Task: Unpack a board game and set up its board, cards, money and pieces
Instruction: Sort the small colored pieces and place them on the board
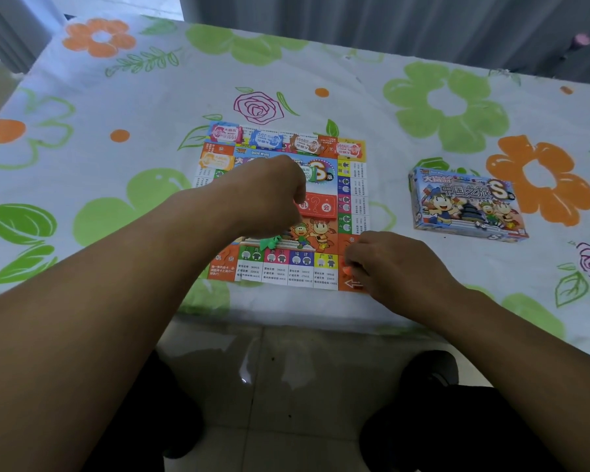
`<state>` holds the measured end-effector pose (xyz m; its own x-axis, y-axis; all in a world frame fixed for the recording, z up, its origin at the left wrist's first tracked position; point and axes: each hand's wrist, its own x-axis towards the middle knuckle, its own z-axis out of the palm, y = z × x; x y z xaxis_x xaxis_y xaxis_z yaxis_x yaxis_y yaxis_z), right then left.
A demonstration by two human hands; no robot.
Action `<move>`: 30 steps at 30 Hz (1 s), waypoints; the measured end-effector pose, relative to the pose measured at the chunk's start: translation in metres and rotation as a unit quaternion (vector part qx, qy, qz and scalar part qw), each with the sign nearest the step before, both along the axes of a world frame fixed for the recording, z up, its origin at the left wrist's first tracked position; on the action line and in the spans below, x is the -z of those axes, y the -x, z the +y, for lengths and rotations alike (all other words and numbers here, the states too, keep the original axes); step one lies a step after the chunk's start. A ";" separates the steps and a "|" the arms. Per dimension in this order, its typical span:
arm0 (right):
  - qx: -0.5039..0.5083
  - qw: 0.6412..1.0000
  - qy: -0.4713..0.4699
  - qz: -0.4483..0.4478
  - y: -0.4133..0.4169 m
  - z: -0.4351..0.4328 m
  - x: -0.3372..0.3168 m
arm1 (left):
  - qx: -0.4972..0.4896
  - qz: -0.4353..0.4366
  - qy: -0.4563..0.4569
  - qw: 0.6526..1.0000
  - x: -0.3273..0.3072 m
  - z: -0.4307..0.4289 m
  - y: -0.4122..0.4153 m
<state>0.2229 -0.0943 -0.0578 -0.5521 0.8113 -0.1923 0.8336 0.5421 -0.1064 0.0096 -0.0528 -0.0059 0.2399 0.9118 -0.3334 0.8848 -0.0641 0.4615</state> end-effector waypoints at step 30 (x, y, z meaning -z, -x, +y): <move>0.052 0.994 0.014 0.090 0.034 0.026 -0.009 | -0.020 0.017 -0.003 1.000 0.001 0.003 0.016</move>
<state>0.1885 -0.0682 -0.0489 -0.4928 0.8616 -0.1212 0.8510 0.4482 -0.2738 -0.0062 -0.0500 -0.0069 0.1918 0.9224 -0.3351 0.9022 -0.0313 0.4301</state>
